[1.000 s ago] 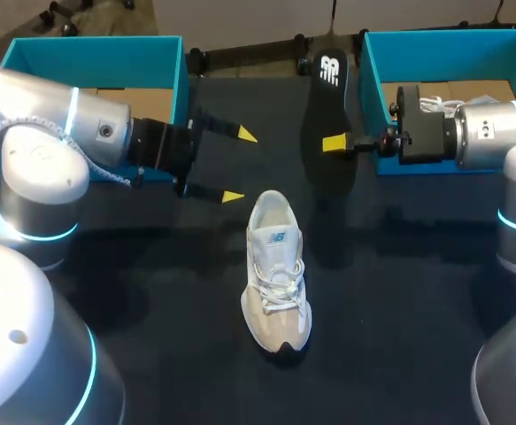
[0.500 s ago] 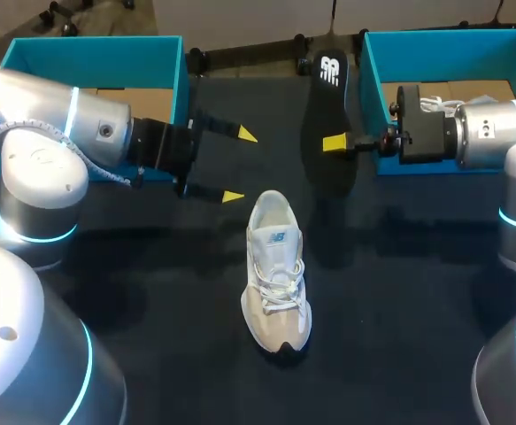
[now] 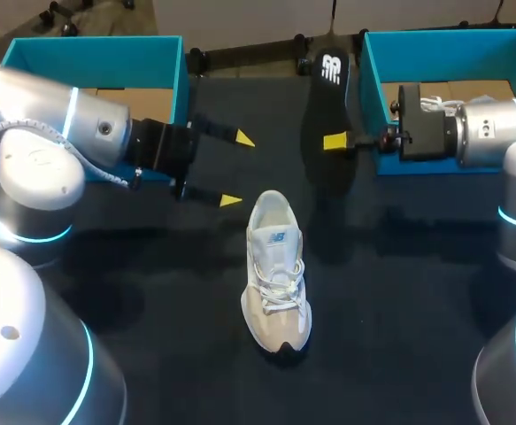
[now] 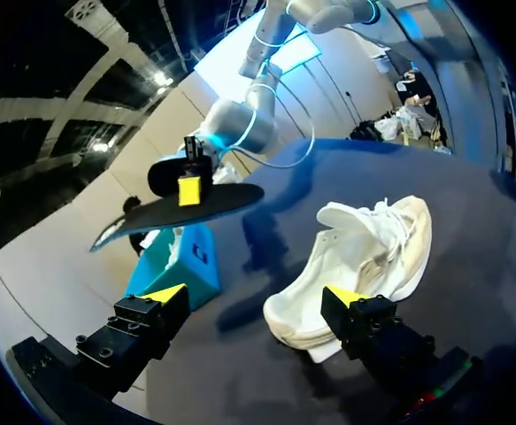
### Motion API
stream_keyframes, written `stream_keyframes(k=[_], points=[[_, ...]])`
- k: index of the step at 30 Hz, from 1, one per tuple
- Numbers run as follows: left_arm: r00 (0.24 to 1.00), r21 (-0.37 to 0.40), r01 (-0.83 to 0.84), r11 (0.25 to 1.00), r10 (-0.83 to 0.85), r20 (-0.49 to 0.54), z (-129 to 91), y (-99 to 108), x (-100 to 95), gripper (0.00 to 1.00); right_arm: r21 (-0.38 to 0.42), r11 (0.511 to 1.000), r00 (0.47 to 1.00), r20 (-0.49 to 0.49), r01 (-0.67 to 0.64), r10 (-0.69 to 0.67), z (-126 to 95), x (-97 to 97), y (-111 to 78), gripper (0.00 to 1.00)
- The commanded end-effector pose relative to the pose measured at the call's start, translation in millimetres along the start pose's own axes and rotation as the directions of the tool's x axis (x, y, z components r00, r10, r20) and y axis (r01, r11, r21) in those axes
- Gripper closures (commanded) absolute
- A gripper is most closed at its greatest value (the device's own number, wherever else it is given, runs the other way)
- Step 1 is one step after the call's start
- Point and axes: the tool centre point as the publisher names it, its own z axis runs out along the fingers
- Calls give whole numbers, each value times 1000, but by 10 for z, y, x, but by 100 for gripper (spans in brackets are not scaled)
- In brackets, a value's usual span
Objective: Take the shoe out of the shoebox, open the shoe tongue, remove and reinsert the insole, then place the shoe into the shoebox
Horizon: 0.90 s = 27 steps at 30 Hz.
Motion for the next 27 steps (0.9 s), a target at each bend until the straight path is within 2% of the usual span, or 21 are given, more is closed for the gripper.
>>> stream_keyframes(k=[1, 6, 12, 22, 27], points=[[999, -23, 24, 999, -25, -45, -93, -26, 43, 0, -9, 996, 996, 18, 85, -85, 129, -22, 50, 100], [993, -55, 74, 996, -78, -83, -111, 12, 146, 0, -27, 984, 984, 11, 177, -177, 182, -53, 94, 100], [974, -139, 168, 976, -186, -127, -95, 86, 324, 0, -16, 985, 985, 26, 173, -173, 198, -62, 88, 100], [965, -238, 195, 951, -230, -129, -50, 179, 461, 0, -16, 985, 985, 26, 173, -173, 198, -62, 88, 100], [960, -288, 189, 939, -238, -147, -9, 254, 506, 0, -32, 967, 967, 24, 253, -253, 291, -183, 98, 100]])
